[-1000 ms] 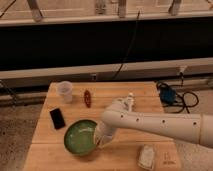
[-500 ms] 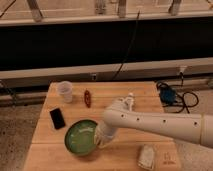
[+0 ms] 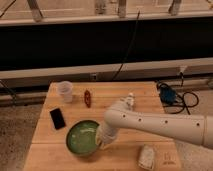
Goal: Drag the ceramic bowl in a circle
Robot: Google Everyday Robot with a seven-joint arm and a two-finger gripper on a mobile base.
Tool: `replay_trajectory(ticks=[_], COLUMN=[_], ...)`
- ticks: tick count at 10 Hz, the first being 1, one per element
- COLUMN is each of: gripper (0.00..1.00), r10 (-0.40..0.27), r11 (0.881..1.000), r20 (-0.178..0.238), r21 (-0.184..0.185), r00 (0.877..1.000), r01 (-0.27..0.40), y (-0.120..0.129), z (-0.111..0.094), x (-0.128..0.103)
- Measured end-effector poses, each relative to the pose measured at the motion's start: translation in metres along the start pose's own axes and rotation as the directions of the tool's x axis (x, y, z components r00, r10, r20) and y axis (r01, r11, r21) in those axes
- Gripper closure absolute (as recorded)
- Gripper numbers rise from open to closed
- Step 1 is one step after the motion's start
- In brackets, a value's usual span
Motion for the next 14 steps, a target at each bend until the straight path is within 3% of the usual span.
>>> replay_trajectory(ticks=[4,8,11,14], gripper=[0.99,0.99,0.99,0.99], r10=[0.013,-0.021,-0.074,-0.125], r11=[1.000,0.999,0.996,0.990], r20=[0.011,0.038,0.055,0.065], r21=[-0.019,-0.041,-0.050,-0.060], r00=[1.000,0.999,0.996,0.990], r01=[-0.013,0.023,0.076,0.129], y=[0.020,0.032,0.006,-0.028], z=[-0.006,0.001,0.008,0.011], x=[-0.025,-0.064,-0.072,-0.058])
